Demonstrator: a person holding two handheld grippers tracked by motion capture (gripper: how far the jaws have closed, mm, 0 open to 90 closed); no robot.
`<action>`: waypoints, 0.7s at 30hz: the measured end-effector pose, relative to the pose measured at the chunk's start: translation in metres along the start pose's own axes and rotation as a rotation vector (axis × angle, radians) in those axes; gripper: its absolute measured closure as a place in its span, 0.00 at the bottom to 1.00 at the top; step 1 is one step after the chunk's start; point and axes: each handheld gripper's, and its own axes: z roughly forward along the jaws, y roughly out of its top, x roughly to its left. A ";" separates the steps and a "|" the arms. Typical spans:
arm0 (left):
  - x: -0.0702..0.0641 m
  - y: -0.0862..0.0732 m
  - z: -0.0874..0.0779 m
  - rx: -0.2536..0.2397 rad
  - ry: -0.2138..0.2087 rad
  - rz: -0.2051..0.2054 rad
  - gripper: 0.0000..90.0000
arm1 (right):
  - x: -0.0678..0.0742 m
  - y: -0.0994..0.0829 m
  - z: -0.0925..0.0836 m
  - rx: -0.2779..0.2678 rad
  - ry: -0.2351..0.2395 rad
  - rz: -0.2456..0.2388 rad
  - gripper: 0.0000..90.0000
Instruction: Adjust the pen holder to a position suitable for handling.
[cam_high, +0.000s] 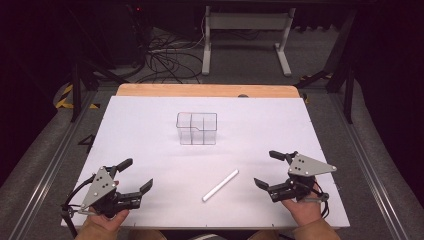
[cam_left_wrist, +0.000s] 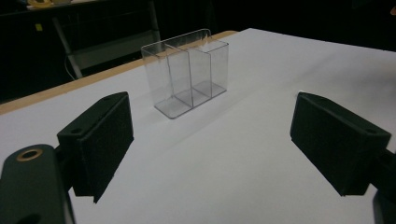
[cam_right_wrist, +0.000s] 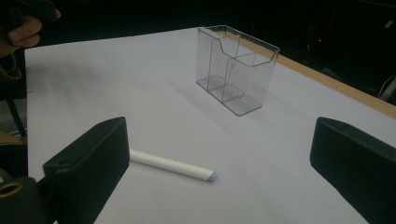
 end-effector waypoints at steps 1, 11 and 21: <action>0.000 0.000 0.000 0.001 0.000 0.001 0.16 | 0.000 0.002 0.001 0.004 0.002 -0.004 0.05; 0.001 0.000 0.000 0.004 0.003 0.006 0.16 | -0.004 0.017 0.014 0.019 0.013 -0.029 0.04; 0.000 -0.001 0.001 0.009 0.004 0.006 0.16 | -0.006 0.025 0.022 0.027 0.029 -0.045 0.02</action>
